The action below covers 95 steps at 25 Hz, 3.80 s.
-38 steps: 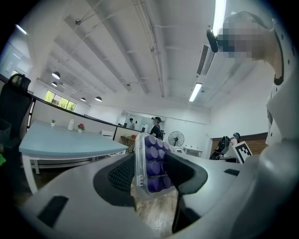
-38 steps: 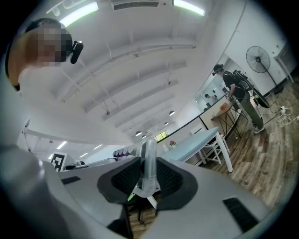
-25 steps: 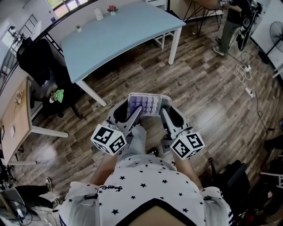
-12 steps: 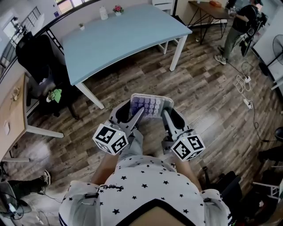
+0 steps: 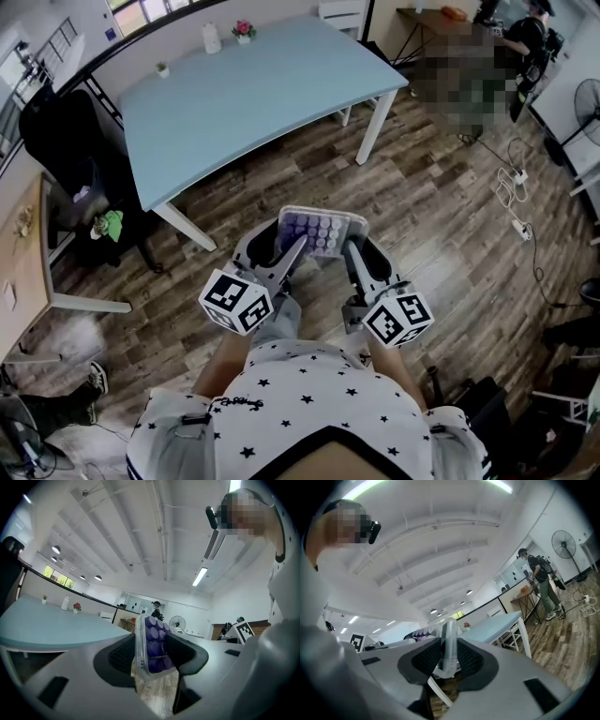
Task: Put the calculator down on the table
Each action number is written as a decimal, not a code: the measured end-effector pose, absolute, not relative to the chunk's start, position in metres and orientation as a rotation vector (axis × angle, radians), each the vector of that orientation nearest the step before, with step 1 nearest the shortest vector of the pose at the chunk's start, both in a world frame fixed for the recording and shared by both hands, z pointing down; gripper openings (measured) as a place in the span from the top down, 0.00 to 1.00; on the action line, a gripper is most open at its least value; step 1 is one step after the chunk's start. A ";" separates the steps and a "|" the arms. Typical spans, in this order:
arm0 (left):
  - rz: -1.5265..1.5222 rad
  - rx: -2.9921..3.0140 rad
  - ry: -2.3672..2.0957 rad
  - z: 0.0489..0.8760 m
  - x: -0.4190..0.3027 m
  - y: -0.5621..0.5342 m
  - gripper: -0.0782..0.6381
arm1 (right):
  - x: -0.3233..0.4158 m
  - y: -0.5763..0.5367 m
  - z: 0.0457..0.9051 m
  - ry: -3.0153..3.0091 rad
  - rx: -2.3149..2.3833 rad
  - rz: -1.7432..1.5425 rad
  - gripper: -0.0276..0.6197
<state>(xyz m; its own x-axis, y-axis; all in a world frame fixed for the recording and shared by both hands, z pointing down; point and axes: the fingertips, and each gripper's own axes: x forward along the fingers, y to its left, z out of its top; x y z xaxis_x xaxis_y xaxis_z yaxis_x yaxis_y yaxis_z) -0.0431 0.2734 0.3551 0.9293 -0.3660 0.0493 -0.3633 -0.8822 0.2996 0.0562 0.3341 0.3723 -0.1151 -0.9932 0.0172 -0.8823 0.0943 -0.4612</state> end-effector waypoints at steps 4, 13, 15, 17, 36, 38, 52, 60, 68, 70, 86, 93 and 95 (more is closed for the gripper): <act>-0.015 2.759 -0.539 0.358 -0.039 0.244 0.59 | 0.060 0.304 0.371 2.089 -1.864 -0.534 0.80; -0.039 2.726 -0.505 0.358 -0.036 0.181 0.59 | 0.063 0.243 0.368 2.092 -1.909 -0.539 0.80; -0.042 2.727 -0.494 0.357 -0.034 0.167 0.59 | 0.064 0.230 0.367 2.088 -1.916 -0.537 0.80; -0.045 2.730 -0.487 0.357 -0.033 0.151 0.59 | 0.065 0.215 0.366 2.083 -1.924 -0.537 0.80; -0.099 2.728 -0.520 0.354 -0.064 0.048 0.59 | 0.037 0.109 0.362 2.124 -1.915 -0.516 0.80; -0.097 2.718 -0.539 0.357 -0.066 0.044 0.59 | 0.035 0.103 0.365 2.134 -1.906 -0.530 0.80; -0.105 2.657 -0.828 0.363 -0.074 -0.023 0.59 | 0.037 0.014 0.374 2.318 -1.670 -0.596 0.80; -0.095 2.634 -0.895 0.367 -0.046 -0.065 0.59 | 0.067 -0.032 0.379 2.358 -1.613 -0.628 0.80; -0.075 2.617 -0.938 0.371 -0.012 -0.100 0.59 | 0.101 -0.071 0.384 2.379 -1.576 -0.664 0.80; -0.071 2.608 -0.958 0.371 -0.008 -0.106 0.59 | 0.106 -0.079 0.386 2.390 -1.557 -0.671 0.80; -0.072 2.548 -1.104 0.374 0.047 -0.164 0.59 | 0.163 -0.150 0.389 2.475 -1.430 -0.705 0.80; -0.067 2.522 -1.150 0.383 0.072 -0.188 0.59 | 0.188 -0.178 0.398 2.511 -1.390 -0.728 0.80; -0.061 2.512 -1.159 0.388 0.079 -0.194 0.59 | 0.195 -0.184 0.402 2.520 -1.382 -0.735 0.80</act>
